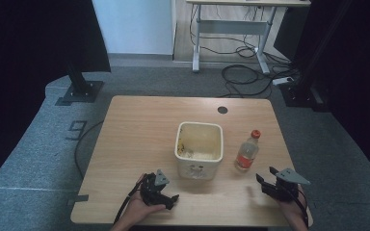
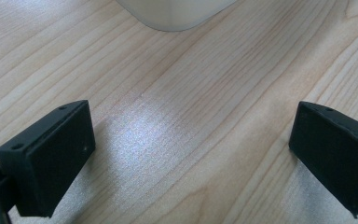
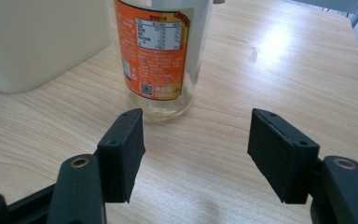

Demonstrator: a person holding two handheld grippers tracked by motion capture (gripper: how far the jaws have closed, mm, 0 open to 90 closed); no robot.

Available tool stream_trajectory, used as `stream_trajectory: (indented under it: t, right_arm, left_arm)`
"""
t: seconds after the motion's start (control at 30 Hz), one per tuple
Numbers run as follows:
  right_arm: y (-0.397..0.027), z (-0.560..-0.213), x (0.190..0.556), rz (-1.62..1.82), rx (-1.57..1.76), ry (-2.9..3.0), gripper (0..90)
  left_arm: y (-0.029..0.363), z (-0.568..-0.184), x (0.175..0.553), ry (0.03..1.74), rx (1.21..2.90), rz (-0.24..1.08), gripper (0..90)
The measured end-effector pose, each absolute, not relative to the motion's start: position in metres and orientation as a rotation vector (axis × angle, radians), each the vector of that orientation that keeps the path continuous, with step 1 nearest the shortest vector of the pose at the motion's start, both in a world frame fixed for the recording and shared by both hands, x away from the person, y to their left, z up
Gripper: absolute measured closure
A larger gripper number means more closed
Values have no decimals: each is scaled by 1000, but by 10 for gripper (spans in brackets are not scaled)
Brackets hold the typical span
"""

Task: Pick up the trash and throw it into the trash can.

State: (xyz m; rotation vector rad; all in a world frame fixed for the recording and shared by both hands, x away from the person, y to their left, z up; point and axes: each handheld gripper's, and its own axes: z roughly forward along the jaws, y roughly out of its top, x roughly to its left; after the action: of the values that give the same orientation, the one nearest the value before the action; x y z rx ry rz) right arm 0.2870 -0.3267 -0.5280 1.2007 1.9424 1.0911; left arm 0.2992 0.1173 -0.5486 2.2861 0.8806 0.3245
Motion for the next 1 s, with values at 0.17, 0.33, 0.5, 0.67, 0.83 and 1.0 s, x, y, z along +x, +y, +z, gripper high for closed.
stream_trajectory:
  t: [0.17, 0.33, 0.5, 0.67, 0.83, 1.0]
  right_arm:
    - [-329, -528, 287, 1090, 1205, 1945, 357]
    - [-333, -527, 290, 1092, 1224, 1926, 354]
    - [-337, -528, 291, 1089, 1228, 1927, 352]
    - [-338, -524, 289, 1128, 1236, 1907, 347]
    - [-338, -514, 301, 1133, 1250, 1854, 303]
    - [-336, -512, 308, 1133, 1251, 1849, 297]
  left_arm:
    - [120, -548, 298, 893, 2269, 334, 42]
    - [120, -548, 298, 896, 2268, 338, 44]
    - [122, -548, 300, 902, 2268, 340, 42]
    - [125, -548, 301, 912, 2266, 343, 37]
    - [125, -548, 301, 915, 2264, 345, 34]
    - [125, -548, 302, 919, 2263, 347, 35]
